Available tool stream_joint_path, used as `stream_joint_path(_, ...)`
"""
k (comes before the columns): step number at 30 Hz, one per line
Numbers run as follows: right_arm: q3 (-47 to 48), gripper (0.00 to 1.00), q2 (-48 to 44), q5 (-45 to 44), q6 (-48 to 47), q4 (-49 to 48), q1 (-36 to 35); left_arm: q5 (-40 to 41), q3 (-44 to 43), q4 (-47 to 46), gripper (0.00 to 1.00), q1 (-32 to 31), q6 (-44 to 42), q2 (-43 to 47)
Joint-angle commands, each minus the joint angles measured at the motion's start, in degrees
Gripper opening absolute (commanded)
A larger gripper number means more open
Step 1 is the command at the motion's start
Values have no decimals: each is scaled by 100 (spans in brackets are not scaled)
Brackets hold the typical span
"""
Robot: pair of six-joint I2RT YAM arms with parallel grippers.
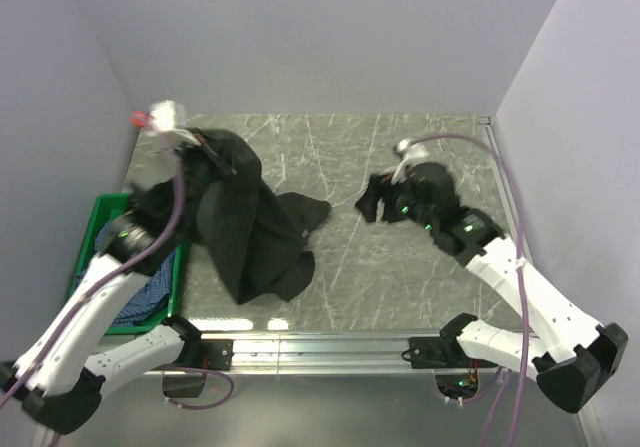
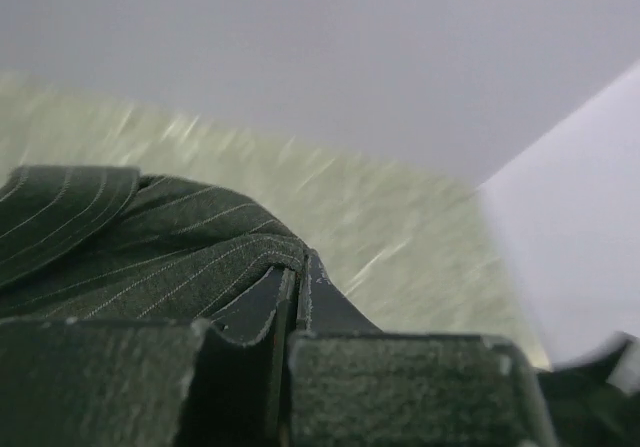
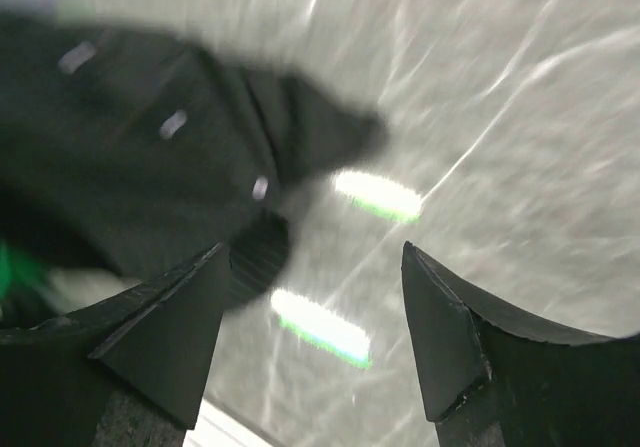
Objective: Fold and stack the long sleeve shirts
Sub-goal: Flatten the shirt out
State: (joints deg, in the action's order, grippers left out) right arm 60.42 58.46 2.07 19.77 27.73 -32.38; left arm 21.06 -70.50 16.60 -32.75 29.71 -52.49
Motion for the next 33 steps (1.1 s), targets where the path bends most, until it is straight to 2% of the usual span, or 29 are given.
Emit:
stream_joint_path(1,-583,76,78,-380,-324,-372,-1221,670,659,326,1,67,368,-367)
stream_joint_path(6,-900,76,902,-1348,-447,-1119,-2657,970,994,669,1,392,658,-499)
stream_joint_path(9,-936,71,1455,-1193,-465,-1935,-3132,865,1134,669,1,603,676,-368)
stream_joint_path(13,-551,71,2300,-1235,-772,-2227,-3765,970,1152,792,1,691,720,-271)
stream_joint_path(17,-286,71,3083,-1104,-1010,-2639,-4048,926,1047,862,1,770,720,-192)
stream_joint_path(23,259,73,4303,-1340,-1440,-2711,-4338,1023,863,1003,1,849,676,-165)
stream_joint_path(26,496,72,4621,-1498,-1555,-2632,-4382,1049,819,1056,1,885,711,-165)
stream_joint_path(29,576,60,4859,-1691,-1704,-2562,-4443,1119,688,1117,0,911,711,-139)
stream_joint_path(30,593,43,4851,-1701,-1713,-2501,-4435,1146,634,1135,0,920,694,-130)
stream_joint_path(32,550,22,4589,-1709,-1696,-2351,-4443,1251,381,1249,1,937,667,-95)
stream_joint_path(33,445,7,4430,-1666,-1687,-2316,-4435,1295,275,1293,1,946,615,-69)
